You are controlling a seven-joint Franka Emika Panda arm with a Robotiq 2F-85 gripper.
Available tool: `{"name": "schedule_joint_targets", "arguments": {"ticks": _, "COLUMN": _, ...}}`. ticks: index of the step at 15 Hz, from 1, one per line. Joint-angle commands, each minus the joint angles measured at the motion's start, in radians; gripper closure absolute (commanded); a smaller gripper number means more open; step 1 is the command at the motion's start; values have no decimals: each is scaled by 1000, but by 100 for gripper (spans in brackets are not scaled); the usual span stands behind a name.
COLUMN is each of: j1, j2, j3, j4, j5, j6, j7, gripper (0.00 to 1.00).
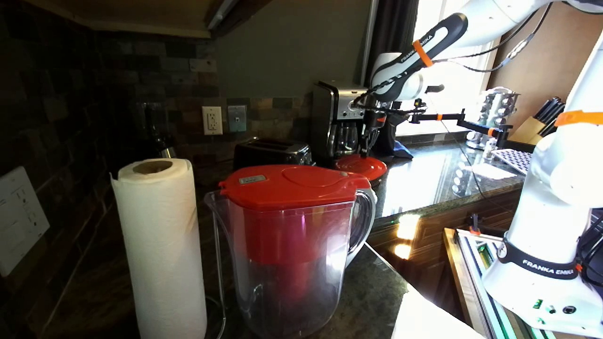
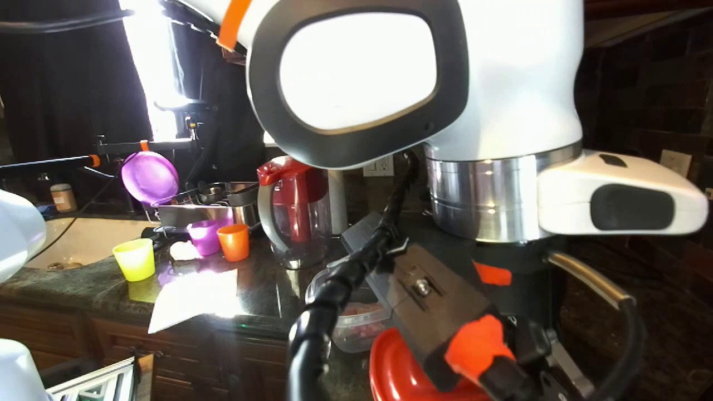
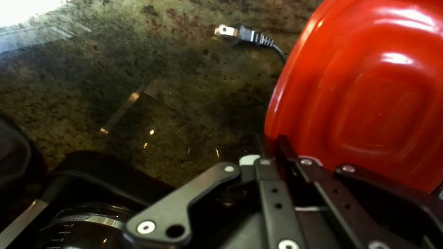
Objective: Remove the lid from the top of the bowl, then remove the plastic from inside the bowl
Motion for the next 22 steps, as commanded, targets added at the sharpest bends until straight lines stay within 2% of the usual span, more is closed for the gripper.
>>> {"name": "schedule_joint_targets", "arguments": {"ticks": 1, "j1": -18, "j2": 81, "j3": -5, "j4": 42, "j5": -2, "j6": 23, "j7": -41, "gripper": 98}}
{"name": "schedule_joint_targets", "arguments": {"ticks": 13, "j1": -46, "j2": 239, "j3": 25, "j4": 72, "j5": 21, "j6": 143, "j7": -22, "gripper": 98}}
{"name": "schedule_joint_targets", "arguments": {"ticks": 15, "j1": -51, "j2": 251, "j3": 28, "j4": 74, "j5": 20, "j6": 152, "j7": -21, "gripper": 71}}
{"name": "schedule_joint_targets", "arguments": {"ticks": 16, "j1": -52, "j2": 255, "j3": 29, "j4": 74, "j5": 16, "j6": 156, "j7": -21, "gripper": 68}}
{"name": "schedule_joint_targets", "arguments": {"ticks": 17, "j1": -53, "j2": 259, "j3": 30, "j4": 74, "j5": 12, "j6": 163, "j7": -16, "gripper": 53}}
{"name": "schedule_joint_targets", "arguments": {"ticks": 20, "j1": -54, "j2": 237, "j3": 31, "j4": 61, "j5": 2, "j6": 180, "j7": -11, "gripper": 29}}
{"name": "schedule_joint_targets", "arguments": {"ticks": 22, "j1": -44, "j2": 168, "j3": 34, "j4": 19, "j5": -17, "j6": 199, "j7": -14, "gripper": 15}}
